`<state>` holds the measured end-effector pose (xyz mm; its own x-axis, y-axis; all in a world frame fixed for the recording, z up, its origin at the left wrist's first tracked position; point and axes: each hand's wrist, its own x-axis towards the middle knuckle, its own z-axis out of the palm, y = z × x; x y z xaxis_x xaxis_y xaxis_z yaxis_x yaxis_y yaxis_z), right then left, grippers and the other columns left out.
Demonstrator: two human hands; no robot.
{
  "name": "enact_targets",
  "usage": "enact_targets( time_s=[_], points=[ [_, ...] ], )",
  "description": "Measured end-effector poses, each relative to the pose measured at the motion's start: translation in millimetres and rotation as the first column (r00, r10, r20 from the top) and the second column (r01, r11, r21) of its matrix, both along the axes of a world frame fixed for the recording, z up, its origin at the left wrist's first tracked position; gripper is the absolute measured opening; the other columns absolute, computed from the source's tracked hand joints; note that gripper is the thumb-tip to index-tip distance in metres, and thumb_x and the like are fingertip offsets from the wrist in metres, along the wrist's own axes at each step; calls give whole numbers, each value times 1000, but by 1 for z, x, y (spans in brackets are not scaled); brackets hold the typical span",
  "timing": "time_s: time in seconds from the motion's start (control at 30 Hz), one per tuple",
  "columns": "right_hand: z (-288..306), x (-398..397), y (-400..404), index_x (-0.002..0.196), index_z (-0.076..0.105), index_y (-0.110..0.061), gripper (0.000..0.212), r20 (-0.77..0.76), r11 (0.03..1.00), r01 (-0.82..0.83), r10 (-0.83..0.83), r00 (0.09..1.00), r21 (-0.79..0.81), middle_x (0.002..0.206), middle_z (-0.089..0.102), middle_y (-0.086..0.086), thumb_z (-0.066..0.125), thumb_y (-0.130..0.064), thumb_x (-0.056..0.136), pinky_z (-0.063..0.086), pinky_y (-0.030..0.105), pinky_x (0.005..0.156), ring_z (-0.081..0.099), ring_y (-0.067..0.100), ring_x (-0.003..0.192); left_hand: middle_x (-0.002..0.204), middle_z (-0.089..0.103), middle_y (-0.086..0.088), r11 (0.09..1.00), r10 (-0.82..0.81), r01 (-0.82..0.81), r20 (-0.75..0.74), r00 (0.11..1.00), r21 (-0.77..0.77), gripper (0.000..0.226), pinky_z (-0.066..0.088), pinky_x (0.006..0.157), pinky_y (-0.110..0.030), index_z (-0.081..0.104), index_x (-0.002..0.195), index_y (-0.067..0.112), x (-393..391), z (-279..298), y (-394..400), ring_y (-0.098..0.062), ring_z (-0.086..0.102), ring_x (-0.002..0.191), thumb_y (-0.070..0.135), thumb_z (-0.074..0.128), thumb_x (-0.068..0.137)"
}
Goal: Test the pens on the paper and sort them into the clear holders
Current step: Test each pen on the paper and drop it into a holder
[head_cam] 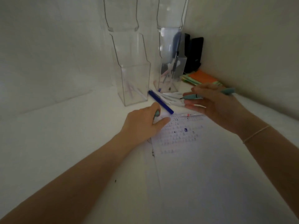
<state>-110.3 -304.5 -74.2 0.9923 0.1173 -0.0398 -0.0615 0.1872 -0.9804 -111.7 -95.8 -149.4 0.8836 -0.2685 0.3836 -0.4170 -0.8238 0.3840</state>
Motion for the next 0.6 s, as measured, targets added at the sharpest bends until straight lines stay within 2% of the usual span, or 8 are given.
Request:
enact_targets(
  time_s=[0.1,0.17,0.27,0.4,0.5,0.6],
  points=[
    [-27,-26,9,78,56,-3,13,56,952,47,-32,998,-301,77,66,15,69,0,77,57,30,69,65,24,73,74,40,10,986,-61,48,77,995,162,39,32,56,-27,36,85,25,-3,-3,-7,-11,40,58,63,43,86],
    [-43,-38,15,77,56,-2,15,69,910,118,-98,993,-397,67,62,15,71,-3,78,53,32,60,60,26,62,81,42,7,969,-71,42,113,991,242,44,33,56,-28,41,87,22,-3,-5,-9,-13,41,60,66,39,85],
    [-60,-50,20,69,56,1,18,85,884,185,-165,983,-429,57,63,13,68,-4,81,51,28,49,59,19,47,76,41,8,951,-90,59,87,992,303,46,33,56,-28,40,84,23,-2,-7,-10,-14,42,61,69,36,83],
    [-69,-55,23,68,54,14,29,210,803,315,-240,948,-506,53,60,19,66,-8,84,43,19,37,51,9,33,64,35,14,948,-105,79,68,992,310,47,34,57,-29,35,78,27,-2,-7,-11,-12,43,60,74,32,79],
    [-71,-54,25,65,51,17,31,257,756,368,-269,928,-541,57,59,30,65,-5,81,42,19,36,47,8,31,65,36,14,946,-107,77,78,991,316,51,37,58,-30,37,80,26,-2,-7,-10,-14,47,61,77,30,76],
    [-71,-55,26,64,52,17,27,251,748,361,-263,931,-556,59,59,32,64,-2,80,42,17,35,46,8,31,64,34,14,944,-117,83,89,989,320,53,36,58,-30,37,82,26,-1,-9,-9,-15,45,61,78,30,75]
  ],
)
